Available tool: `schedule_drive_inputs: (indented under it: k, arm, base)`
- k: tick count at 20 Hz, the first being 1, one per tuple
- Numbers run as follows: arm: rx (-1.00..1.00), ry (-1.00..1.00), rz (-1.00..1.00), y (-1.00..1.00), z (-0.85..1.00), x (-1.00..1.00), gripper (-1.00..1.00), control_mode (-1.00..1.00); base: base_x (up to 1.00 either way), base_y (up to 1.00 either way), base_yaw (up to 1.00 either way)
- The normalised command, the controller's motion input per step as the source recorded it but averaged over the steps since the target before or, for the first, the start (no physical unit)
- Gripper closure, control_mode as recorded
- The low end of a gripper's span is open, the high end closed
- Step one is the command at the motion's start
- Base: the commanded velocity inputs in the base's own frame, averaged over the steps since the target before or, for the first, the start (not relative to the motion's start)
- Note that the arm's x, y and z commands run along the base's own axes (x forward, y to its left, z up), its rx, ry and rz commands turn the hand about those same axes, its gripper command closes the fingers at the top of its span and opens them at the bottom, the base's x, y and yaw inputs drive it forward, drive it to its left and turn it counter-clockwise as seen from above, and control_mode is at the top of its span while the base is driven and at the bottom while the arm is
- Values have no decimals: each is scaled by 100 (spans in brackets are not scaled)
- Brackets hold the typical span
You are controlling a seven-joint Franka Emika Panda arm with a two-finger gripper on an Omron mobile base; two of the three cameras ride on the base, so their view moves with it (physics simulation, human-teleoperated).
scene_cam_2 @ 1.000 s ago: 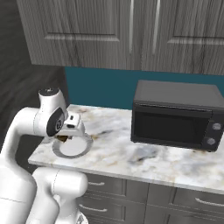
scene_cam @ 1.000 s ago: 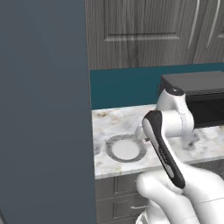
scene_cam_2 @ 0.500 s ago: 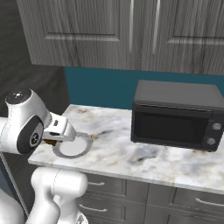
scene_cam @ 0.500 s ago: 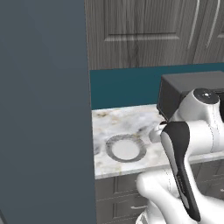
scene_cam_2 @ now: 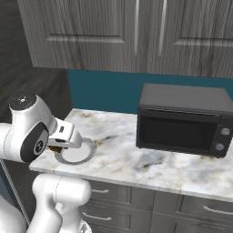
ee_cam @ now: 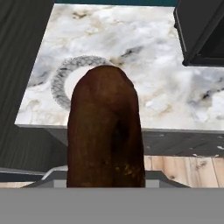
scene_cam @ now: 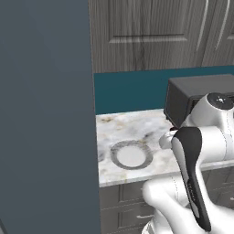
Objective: Place the sweet potato on the top rack of the oven.
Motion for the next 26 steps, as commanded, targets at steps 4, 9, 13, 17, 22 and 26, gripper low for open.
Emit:
schedule_drive_inputs:
  k: [4, 9, 13, 17, 22, 26]
  arm:
    - [0, 0, 0, 0, 0, -13, 100, 100]
    - [0, 0, 0, 0, 0, 0, 100, 100]
    - [0, 0, 0, 0, 0, 0, 100, 100]
    - [0, 0, 0, 0, 0, 0, 100, 100]
    - [0, 0, 0, 0, 0, 0, 100, 100]
    - [0, 0, 0, 0, 0, 0, 100, 100]
  base:
    - [-50, 0, 0]
    - [-100, 14, 2]
    - [-88, 89, 29]
    - [-38, 100, 34]
    - [2, 100, 29]
    - [27, 100, 25]
